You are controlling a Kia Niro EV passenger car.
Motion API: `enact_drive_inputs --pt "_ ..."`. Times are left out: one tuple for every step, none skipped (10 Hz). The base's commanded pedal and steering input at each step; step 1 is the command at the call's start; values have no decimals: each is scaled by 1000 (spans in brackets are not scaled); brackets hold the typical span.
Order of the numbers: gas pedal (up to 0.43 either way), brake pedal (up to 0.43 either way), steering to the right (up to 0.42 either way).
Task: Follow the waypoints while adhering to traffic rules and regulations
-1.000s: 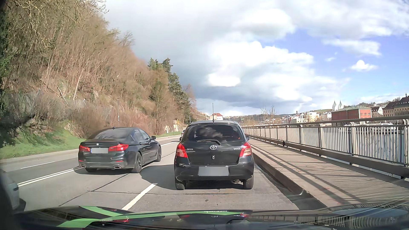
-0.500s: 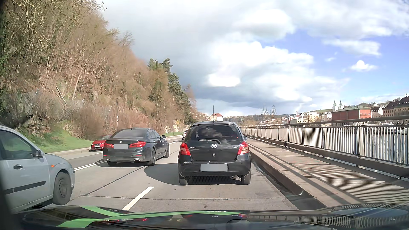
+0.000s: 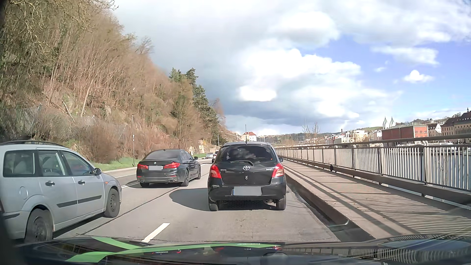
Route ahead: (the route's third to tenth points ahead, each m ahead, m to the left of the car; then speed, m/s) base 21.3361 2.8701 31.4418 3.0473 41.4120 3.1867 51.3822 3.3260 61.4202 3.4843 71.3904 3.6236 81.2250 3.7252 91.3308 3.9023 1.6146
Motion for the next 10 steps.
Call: enact_drive_inputs --pt "138 0 0" --pt "39 0 1" --pt "0 0 0" --pt "0 0 0" --pt "0 0 -3" --pt "0 0 -4" --pt "0 0 -4" --pt "0 0 -4" --pt "0 0 -4" --pt "0 0 -5"
